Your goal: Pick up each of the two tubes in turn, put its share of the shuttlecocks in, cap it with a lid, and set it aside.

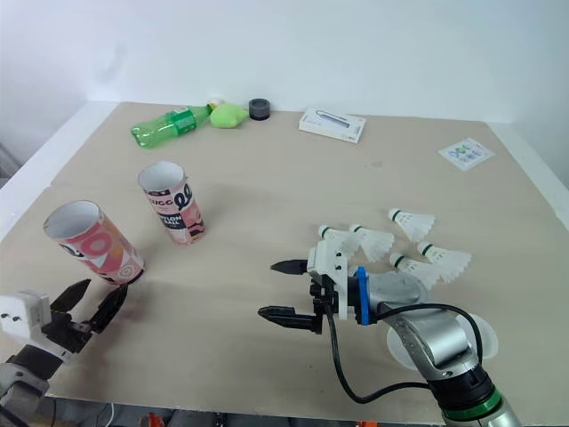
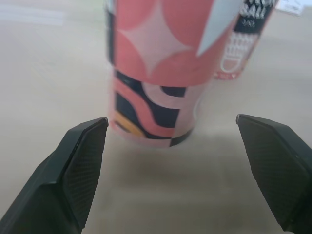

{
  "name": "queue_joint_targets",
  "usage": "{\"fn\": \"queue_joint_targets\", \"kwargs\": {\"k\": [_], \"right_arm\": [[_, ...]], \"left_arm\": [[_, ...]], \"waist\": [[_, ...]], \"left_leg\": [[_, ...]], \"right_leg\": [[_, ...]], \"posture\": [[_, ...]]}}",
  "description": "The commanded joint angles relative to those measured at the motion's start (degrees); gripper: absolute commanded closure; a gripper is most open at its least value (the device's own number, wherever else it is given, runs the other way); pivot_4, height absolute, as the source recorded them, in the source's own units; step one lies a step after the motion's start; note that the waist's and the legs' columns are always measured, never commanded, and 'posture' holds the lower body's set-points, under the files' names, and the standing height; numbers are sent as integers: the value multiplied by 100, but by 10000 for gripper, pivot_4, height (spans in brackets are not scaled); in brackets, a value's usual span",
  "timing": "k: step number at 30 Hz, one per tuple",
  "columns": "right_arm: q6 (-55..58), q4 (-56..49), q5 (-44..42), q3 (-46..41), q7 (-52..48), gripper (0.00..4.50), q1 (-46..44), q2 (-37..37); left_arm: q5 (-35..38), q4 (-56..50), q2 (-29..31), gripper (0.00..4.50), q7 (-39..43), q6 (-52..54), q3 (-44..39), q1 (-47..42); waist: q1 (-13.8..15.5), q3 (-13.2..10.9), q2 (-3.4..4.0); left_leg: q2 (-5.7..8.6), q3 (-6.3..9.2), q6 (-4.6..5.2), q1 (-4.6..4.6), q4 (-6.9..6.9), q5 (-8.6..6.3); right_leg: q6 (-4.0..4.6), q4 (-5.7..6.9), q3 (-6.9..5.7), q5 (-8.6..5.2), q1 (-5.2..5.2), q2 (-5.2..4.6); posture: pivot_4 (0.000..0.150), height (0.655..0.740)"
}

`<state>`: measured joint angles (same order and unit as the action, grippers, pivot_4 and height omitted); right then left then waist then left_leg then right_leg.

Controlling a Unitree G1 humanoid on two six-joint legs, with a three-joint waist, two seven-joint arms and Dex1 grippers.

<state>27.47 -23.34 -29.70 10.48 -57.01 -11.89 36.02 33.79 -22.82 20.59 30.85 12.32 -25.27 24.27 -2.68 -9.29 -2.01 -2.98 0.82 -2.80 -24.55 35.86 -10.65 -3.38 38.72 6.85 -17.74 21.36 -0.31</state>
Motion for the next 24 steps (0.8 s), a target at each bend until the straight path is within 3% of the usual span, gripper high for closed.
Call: {"fn": "queue_joint_targets", "kwargs": {"k": [1,17,24], "right_arm": [[30,-262,-190,-282,44,0,1,33],[43,-345,-198,-428,197,0,99,131],[50,-447,-204,-454,282,0,228,131]], "left_arm": [[-69,126,240,1420,52,-106,-143,-264],[45,747,802,1420,186,159,-106,-1466],[95,814,886,1420,376,211,-83,-1507]], "waist": [[1,0,0],[7,-1,-1],[-1,-2,1]], "left_leg": [[1,4,0,0,1,0],[1,26,-10,5,1,7],[3,31,-11,4,-11,7]], "right_leg": [[4,9,0,-2,2,2],[7,30,-19,-12,-4,8],[18,31,-20,-16,-2,8]], "posture": [[1500,7294],[1500,7294],[1500,7294]]}}
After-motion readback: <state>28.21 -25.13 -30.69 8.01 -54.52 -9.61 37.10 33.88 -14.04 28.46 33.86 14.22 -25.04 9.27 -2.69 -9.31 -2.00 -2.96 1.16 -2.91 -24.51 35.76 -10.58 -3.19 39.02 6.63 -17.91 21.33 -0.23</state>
